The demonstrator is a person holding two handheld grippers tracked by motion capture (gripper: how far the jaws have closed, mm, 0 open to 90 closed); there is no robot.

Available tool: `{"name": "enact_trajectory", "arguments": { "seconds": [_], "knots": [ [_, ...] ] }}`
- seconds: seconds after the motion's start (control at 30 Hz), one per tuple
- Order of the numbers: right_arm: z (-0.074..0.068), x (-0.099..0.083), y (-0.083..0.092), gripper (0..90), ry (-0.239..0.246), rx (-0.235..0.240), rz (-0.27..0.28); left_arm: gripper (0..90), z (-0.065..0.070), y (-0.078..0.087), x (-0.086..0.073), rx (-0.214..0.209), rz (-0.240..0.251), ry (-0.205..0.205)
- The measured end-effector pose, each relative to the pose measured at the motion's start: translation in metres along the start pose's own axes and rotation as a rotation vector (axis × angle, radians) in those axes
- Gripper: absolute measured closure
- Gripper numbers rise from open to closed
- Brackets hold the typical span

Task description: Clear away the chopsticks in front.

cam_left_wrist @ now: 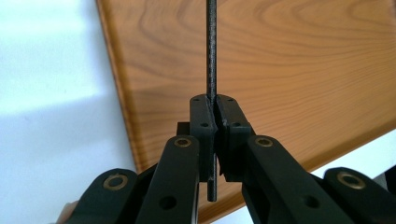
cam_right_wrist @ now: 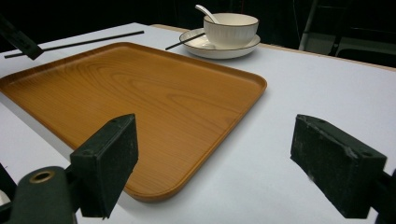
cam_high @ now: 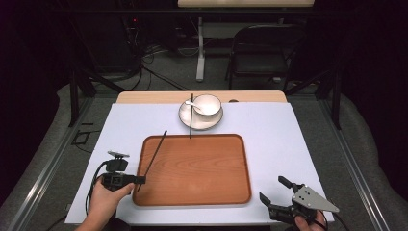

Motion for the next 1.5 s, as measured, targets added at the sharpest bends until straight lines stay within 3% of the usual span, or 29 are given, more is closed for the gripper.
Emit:
{"name": "enact_trajectory", "arguments": {
  "seconds": [0.37,0.77,1.5],
  "knots": [
    [0.000,0.000,0.000,14.5,-0.001,-0.001,0.001,86.4,-0.003,-0.010,-0.002,0.043,-0.029,0.008],
    [0.000,0.000,0.000,14.5,-0.004,-0.002,0.003,86.3,-0.006,-0.016,-0.005,0.055,-0.033,0.011],
    [0.000,0.000,0.000,14.5,-0.003,-0.001,0.001,82.8,-0.003,-0.018,-0.004,0.040,-0.038,0.003]
  ]
}}
Point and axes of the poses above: each handheld gripper's, and its own axes: y roughly backward along the jaws, x roughly out of its top, z roughly to its right, the point moved 7 cm from there along -y, roughly forward along the jaws, and after that the axes turned 6 degrees about -x, right-handed, at the moved point
